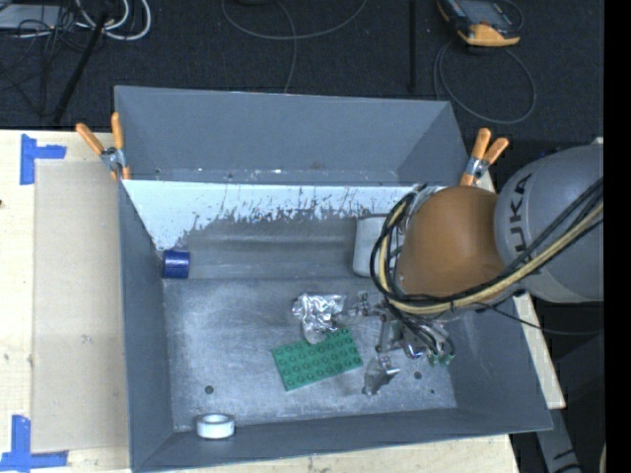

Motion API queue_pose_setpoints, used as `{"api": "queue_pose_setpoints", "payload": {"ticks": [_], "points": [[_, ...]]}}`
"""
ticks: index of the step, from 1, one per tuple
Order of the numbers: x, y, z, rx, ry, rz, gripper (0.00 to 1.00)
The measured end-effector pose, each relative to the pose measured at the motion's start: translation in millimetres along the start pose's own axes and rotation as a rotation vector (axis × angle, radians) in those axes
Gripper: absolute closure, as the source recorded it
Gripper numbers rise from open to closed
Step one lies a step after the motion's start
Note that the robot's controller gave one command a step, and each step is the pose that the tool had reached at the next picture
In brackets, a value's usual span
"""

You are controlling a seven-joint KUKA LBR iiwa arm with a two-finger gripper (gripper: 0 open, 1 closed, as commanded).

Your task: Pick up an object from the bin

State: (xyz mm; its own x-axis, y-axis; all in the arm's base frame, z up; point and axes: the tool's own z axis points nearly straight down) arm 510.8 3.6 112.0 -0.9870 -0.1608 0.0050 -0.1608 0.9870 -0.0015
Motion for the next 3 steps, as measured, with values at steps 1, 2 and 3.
{"api": "queue_pose_setpoints", "payload": {"ticks": [1,2,3], "points": [[-3.1,-1,40,-0.002,-0.011,-0.027,0.0],[-5.5,-1,36,-0.002,-0.02,-0.024,1.0],[-1.9,1,-109,0.0,-0.013,-0.044,1.0]]}}
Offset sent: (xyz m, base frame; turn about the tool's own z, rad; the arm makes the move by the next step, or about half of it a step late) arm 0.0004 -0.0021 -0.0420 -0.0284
